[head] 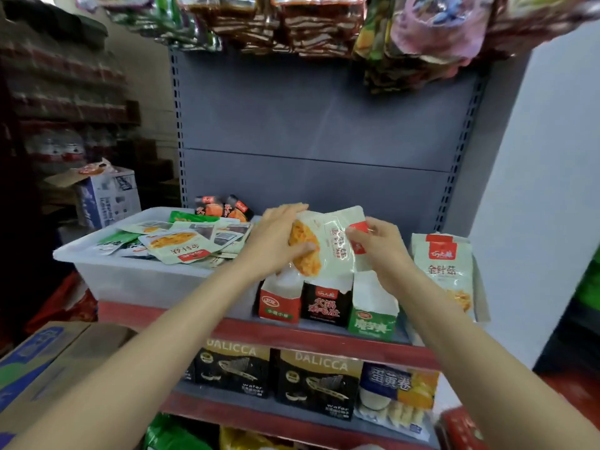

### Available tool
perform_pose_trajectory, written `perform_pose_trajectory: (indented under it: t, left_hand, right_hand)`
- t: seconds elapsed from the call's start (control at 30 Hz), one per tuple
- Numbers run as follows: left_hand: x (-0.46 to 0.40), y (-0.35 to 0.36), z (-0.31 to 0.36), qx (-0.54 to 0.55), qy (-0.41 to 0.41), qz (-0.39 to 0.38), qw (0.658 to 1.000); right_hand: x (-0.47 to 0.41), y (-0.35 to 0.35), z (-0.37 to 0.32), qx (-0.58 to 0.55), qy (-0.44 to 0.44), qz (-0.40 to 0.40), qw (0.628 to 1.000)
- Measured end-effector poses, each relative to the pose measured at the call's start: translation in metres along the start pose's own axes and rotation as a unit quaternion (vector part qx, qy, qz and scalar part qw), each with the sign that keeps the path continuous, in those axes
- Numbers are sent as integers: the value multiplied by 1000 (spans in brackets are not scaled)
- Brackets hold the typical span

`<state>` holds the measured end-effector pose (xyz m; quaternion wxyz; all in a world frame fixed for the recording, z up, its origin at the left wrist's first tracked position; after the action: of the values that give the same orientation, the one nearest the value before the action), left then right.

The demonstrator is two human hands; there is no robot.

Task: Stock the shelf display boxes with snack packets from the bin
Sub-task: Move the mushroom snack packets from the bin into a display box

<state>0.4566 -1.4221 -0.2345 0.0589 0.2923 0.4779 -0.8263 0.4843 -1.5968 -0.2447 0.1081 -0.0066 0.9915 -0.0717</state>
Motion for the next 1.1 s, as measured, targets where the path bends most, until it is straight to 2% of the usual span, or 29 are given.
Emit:
perform_pose_trajectory:
  t: [0.1, 0.2, 0.3, 0.43, 0.57, 0.7, 0.8, 0.97, 1.1]
  left_hand:
    - [-15, 23, 25, 88, -37, -37, 995]
    - [-23, 46, 57, 193, -40, 1, 980]
    - [-27, 72, 92, 223, -56, 35, 973]
    - [-38, 105, 132, 267, -72, 36, 960]
    - [-51, 129, 150, 197, -49, -8, 979]
    - [-58, 143, 142, 100, -66, -25, 993]
    - [-59, 148, 140, 123, -80, -63, 987]
    - [-56, 151, 140, 164, -56, -93, 980]
    - [-54, 154, 136, 172, -54, -93, 979]
  right_hand:
    - [9, -49, 2, -20, -33, 48, 998]
    - [15, -98, 9, -104, -27, 108, 988]
    - [18, -129, 21, -192, -4, 90, 977]
    - [20, -163, 28, -129, -10, 98, 987]
    - [19, -196, 20, -96, -78, 134, 983]
    - [12, -204, 25, -68, -114, 113, 985]
    - [6, -201, 35, -28, -119, 96, 988]
    - [0, -193, 53, 108, -110, 66, 986]
    - [-2, -190, 59, 284, -106, 68, 951]
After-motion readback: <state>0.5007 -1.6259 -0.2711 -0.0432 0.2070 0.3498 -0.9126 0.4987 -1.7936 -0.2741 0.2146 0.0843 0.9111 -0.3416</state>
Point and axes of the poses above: each hand's wrist, its own x-axis away from the middle knuckle, its own y-axis out of the palm, z = x × y, the point moved 5 cm from there along -x, towards the middle knuckle, and after that the axes turned 4 degrees about y, right-handed, at the moved point
